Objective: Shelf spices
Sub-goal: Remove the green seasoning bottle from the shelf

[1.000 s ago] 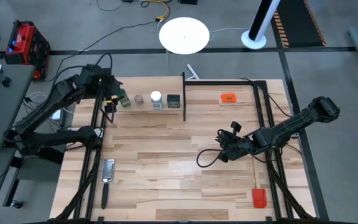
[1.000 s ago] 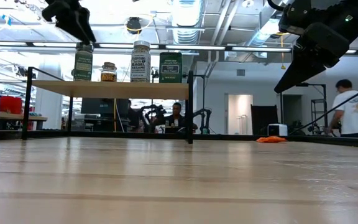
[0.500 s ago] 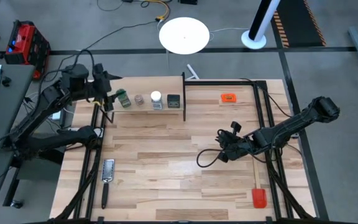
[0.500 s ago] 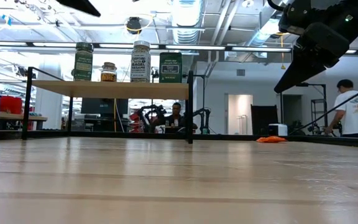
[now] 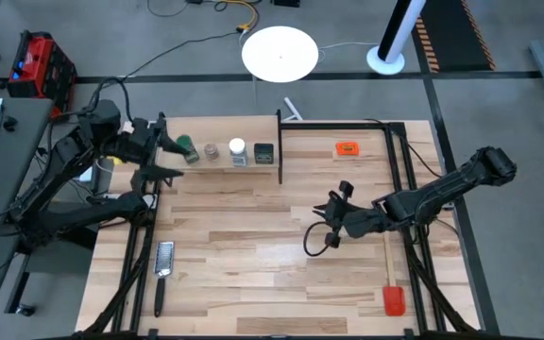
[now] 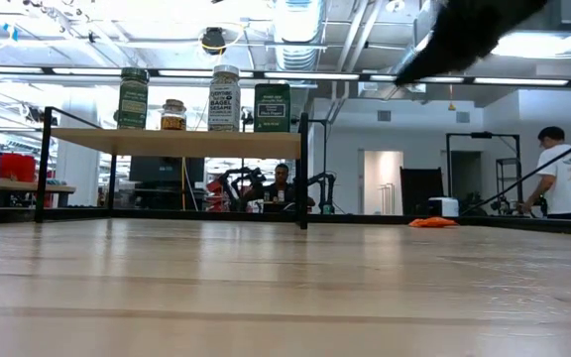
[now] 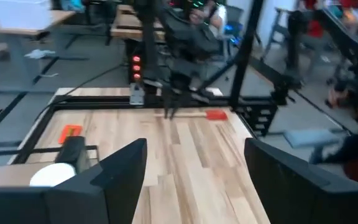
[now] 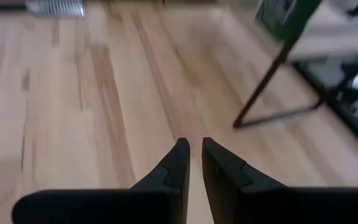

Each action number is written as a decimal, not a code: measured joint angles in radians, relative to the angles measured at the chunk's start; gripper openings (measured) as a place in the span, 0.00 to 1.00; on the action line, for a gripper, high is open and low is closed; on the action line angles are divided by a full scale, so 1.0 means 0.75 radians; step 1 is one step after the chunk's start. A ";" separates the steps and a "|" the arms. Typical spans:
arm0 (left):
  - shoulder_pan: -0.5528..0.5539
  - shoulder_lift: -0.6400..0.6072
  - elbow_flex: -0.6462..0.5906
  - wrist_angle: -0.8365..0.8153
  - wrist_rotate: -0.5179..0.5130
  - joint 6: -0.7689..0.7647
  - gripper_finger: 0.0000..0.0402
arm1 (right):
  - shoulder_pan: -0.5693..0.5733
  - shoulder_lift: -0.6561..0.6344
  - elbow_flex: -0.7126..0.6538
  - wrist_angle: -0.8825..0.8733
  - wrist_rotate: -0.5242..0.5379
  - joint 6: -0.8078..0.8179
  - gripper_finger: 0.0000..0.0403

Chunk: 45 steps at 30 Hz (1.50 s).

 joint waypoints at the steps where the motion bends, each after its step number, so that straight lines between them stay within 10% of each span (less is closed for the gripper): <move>1: -0.022 0.001 0.000 -0.012 0.000 0.028 0.65 | -0.011 0.000 0.015 0.028 0.000 -0.034 0.12; 22: -0.994 0.297 -0.045 0.299 -1.049 0.016 0.65 | -0.362 0.000 0.083 0.539 -0.345 -0.399 0.12; 33: -1.325 0.502 -0.045 0.368 -1.860 -0.139 0.65 | -0.379 0.039 0.083 0.609 -0.349 -0.416 0.12; 38: -1.382 0.621 -0.045 0.492 -1.923 -0.227 0.65 | -0.360 0.130 0.083 0.602 -0.351 -0.406 0.09; 45: -1.383 0.842 -0.045 0.739 -1.664 -0.372 0.65 | -0.326 0.175 0.083 0.576 -0.350 -0.431 0.05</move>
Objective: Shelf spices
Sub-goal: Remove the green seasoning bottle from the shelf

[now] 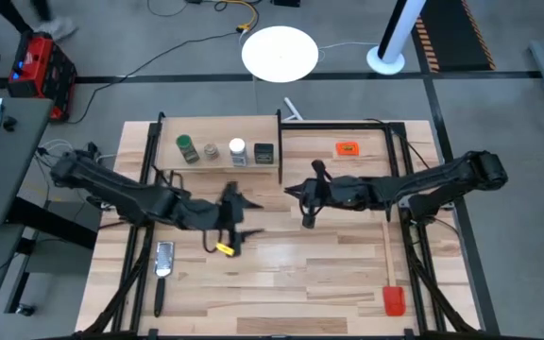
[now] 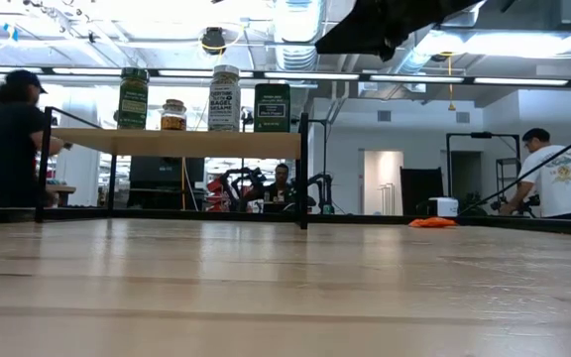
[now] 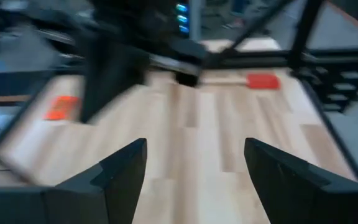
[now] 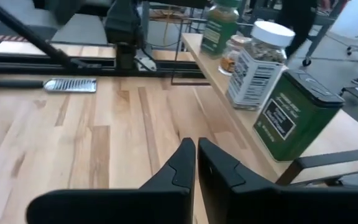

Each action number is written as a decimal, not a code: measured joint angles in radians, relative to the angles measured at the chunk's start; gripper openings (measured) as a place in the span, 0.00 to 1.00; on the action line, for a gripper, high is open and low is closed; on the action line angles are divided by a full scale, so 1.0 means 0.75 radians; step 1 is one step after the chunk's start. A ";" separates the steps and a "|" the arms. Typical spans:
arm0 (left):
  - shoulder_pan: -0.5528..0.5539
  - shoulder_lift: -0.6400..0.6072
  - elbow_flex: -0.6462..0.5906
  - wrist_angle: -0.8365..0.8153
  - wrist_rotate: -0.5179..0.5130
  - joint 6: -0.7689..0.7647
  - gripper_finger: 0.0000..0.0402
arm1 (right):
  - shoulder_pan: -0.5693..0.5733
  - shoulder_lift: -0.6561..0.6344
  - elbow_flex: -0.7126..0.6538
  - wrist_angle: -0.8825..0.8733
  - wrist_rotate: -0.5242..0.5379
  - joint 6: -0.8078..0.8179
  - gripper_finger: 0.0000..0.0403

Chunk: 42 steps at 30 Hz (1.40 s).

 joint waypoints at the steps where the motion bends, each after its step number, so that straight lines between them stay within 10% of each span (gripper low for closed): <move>1: 0.000 0.038 0.000 0.024 0.039 -0.001 0.65 | 0.004 0.000 0.000 -0.002 0.000 -0.007 0.05; 14: 0.003 0.399 0.082 0.197 0.143 0.308 0.65 | 0.003 -0.015 -0.001 -0.274 0.006 0.079 0.04; 28: 0.003 0.228 0.120 0.023 -0.530 0.291 0.62 | 0.088 -0.107 -0.001 -0.595 0.049 0.259 0.04; 42: 0.014 0.022 0.120 -0.091 -0.976 0.308 0.07 | 0.188 -0.239 -0.001 -0.705 0.233 0.379 0.04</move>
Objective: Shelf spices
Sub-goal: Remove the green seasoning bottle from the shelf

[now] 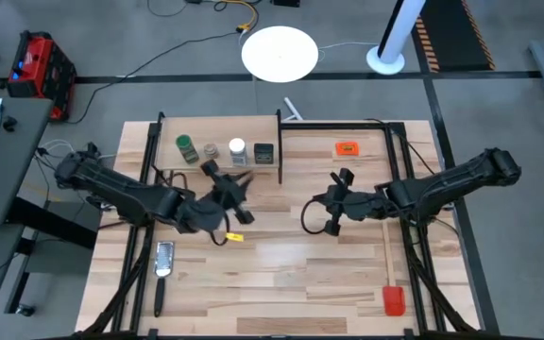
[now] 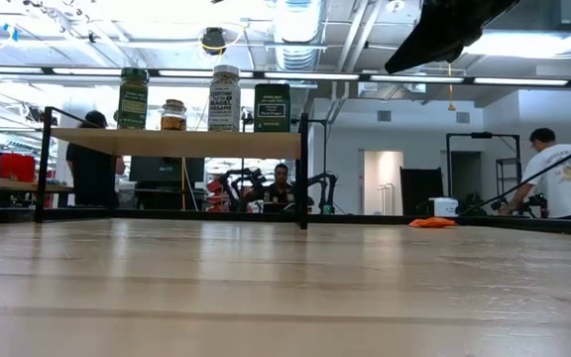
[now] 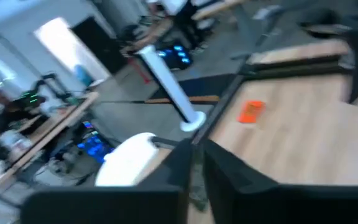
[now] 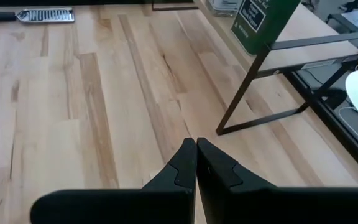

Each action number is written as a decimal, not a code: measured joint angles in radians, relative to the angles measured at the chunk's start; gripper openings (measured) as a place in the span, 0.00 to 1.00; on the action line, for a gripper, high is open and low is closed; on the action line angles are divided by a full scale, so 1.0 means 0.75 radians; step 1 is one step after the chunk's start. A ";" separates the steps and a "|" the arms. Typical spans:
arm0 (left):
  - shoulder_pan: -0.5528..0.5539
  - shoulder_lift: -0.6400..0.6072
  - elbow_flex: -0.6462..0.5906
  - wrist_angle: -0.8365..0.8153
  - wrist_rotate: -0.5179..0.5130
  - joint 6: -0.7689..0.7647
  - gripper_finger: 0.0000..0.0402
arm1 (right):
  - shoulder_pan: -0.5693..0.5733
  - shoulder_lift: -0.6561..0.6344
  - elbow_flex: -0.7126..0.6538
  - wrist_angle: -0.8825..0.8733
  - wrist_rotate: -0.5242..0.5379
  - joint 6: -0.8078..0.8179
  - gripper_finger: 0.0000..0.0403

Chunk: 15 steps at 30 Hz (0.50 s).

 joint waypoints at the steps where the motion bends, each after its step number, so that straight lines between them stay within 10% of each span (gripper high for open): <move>1: 0.003 -0.026 0.000 -0.002 -0.023 0.003 0.04 | 0.000 0.002 0.000 -0.001 0.000 0.002 0.04; 15: 0.225 -0.427 0.000 -0.047 -0.028 -0.034 0.00 | -0.002 0.004 -0.001 -0.013 0.004 0.007 0.04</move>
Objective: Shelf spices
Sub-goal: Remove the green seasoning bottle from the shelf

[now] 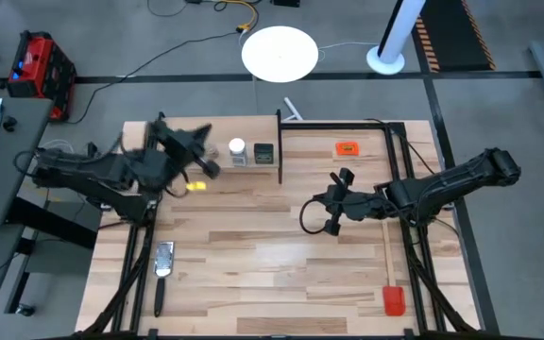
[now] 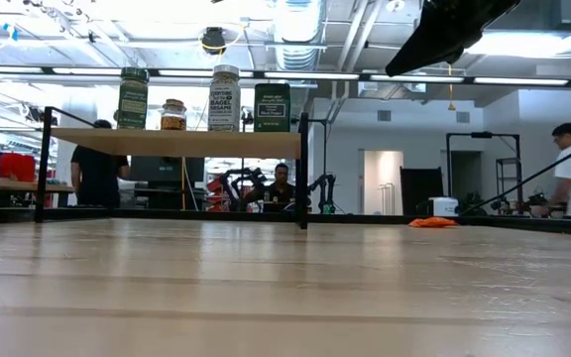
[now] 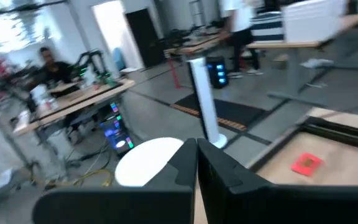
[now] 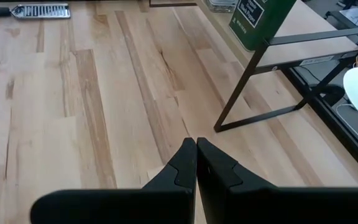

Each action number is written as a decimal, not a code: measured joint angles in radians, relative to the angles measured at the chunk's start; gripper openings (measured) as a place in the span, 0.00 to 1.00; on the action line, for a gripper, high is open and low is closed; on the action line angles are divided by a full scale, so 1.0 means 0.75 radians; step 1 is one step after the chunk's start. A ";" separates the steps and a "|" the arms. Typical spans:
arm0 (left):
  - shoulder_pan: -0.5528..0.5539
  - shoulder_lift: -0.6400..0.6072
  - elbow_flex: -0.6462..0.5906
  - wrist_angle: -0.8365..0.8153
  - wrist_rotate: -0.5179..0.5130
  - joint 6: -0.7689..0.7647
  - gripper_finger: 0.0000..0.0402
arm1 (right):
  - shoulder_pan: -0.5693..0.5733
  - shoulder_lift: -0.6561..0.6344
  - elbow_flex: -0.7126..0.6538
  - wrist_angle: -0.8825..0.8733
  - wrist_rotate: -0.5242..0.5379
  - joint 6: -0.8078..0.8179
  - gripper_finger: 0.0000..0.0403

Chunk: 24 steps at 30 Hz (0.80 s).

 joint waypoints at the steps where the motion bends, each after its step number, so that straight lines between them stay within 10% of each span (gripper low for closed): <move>1: 0.028 -0.021 0.000 -0.027 0.001 -0.024 0.00 | 0.000 0.000 0.000 0.000 0.000 0.000 0.04; 24: 0.522 -0.036 -0.002 -0.650 0.457 -0.564 0.00 | -0.044 0.036 -0.027 0.021 0.015 0.005 0.04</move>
